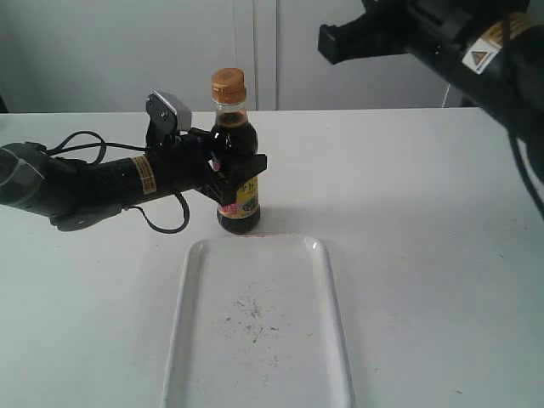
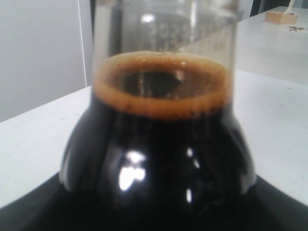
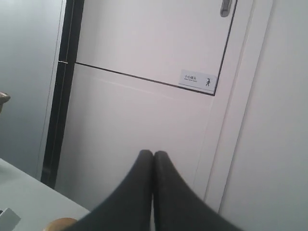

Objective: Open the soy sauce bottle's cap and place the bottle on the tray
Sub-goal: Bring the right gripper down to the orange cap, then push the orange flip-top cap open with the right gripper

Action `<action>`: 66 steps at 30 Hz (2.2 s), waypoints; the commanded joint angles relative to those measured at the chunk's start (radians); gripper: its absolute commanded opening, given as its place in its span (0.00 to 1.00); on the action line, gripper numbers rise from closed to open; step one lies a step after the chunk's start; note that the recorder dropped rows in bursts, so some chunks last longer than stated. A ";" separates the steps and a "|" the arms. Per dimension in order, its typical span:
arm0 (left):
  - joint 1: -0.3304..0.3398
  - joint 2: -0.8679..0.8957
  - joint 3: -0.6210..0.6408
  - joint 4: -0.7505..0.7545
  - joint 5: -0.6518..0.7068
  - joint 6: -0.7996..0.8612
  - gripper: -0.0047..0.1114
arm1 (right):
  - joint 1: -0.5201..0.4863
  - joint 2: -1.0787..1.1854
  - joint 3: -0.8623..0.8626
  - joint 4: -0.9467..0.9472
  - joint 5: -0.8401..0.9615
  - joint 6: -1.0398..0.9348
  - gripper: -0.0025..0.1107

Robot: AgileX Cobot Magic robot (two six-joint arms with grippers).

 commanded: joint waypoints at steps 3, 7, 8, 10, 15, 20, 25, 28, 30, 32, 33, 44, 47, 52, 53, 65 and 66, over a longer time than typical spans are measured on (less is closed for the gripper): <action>-0.002 0.000 -0.004 0.012 0.015 0.007 0.04 | 0.007 0.140 -0.037 0.046 -0.112 -0.118 0.02; -0.002 0.000 -0.004 0.020 0.014 0.007 0.04 | 0.007 0.274 -0.126 0.004 -0.106 -0.162 0.02; -0.002 0.000 -0.004 0.020 0.014 0.007 0.04 | 0.007 0.313 -0.156 -0.008 -0.090 -0.202 0.02; -0.002 0.000 -0.004 0.020 0.014 0.007 0.04 | 0.007 0.357 -0.189 -0.008 -0.065 -0.236 0.02; -0.002 0.000 -0.004 0.020 0.014 0.007 0.04 | 0.007 0.427 -0.234 -0.044 -0.022 -0.364 0.02; -0.002 0.000 -0.004 0.022 0.014 0.007 0.04 | 0.007 0.475 -0.283 -0.205 0.047 -0.413 0.02; -0.002 0.000 -0.004 0.022 0.014 0.007 0.04 | 0.007 0.511 -0.327 -0.219 0.082 -0.472 0.02; -0.002 0.000 -0.004 0.024 0.014 0.007 0.04 | 0.007 0.528 -0.348 -0.312 0.086 -0.474 0.02; -0.002 0.000 -0.004 0.024 0.014 0.007 0.04 | 0.007 0.543 -0.362 -0.343 0.091 -0.474 0.02; -0.002 0.000 -0.004 0.024 0.014 0.007 0.04 | 0.007 0.553 -0.372 -0.347 0.093 -0.470 0.02; -0.002 0.000 -0.004 0.024 0.014 0.007 0.04 | 0.007 0.558 -0.376 -0.347 0.093 -0.468 0.02; -0.002 0.000 -0.004 0.033 0.014 0.007 0.04 | 0.007 0.564 -0.377 -0.354 0.064 -0.466 0.02; -0.002 0.000 -0.004 0.033 0.014 0.007 0.04 | 0.014 0.564 -0.377 -0.354 0.052 -0.469 0.02; -0.002 0.000 -0.004 0.033 0.014 0.007 0.04 | 0.026 0.564 -0.379 -0.360 0.050 -0.476 0.02; -0.002 0.000 -0.004 0.033 0.014 0.007 0.04 | 0.029 0.564 -0.379 -0.360 0.050 -0.474 0.02; -0.002 0.000 -0.004 0.039 0.014 0.007 0.04 | 0.036 0.564 -0.382 -0.416 0.029 -0.463 0.02; -0.002 0.000 -0.004 0.038 0.017 0.007 0.04 | 0.036 0.564 -0.382 -0.416 0.021 -0.463 0.02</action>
